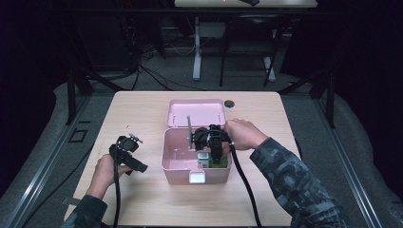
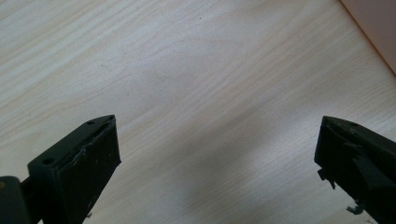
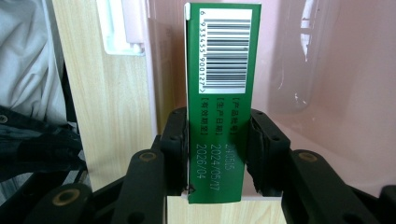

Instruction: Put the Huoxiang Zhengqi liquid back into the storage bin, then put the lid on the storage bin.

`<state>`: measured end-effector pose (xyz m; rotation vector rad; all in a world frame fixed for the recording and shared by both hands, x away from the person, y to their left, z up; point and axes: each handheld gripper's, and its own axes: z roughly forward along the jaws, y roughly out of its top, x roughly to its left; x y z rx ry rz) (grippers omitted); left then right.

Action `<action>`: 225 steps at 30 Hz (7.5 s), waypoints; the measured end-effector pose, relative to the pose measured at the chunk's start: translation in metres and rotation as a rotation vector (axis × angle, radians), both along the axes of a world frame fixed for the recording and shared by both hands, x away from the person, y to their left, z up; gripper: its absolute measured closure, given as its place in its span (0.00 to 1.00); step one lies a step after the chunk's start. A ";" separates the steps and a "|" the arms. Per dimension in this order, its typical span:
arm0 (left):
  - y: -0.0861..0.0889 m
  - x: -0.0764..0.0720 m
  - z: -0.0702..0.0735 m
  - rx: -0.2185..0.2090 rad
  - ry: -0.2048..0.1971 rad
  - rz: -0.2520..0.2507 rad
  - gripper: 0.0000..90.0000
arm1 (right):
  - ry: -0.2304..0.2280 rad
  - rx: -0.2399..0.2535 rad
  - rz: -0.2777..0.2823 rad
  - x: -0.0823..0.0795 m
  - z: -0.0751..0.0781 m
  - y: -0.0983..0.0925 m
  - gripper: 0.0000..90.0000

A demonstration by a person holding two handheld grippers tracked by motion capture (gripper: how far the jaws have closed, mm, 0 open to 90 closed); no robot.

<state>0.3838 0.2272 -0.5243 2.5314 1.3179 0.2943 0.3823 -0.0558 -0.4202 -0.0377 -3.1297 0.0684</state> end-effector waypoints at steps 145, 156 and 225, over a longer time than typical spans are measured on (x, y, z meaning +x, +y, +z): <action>-0.080 -0.005 0.058 -0.227 -0.137 -0.054 0.67 | -0.264 0.630 -1.042 0.171 -0.052 -0.101 0.74; -0.081 -0.005 0.057 -0.222 -0.149 -0.059 0.67 | -0.253 0.645 -1.088 0.172 -0.062 -0.098 0.77; -0.088 -0.009 0.056 -0.191 -0.191 -0.035 0.70 | -0.509 0.983 -0.983 0.104 -0.006 -0.118 0.91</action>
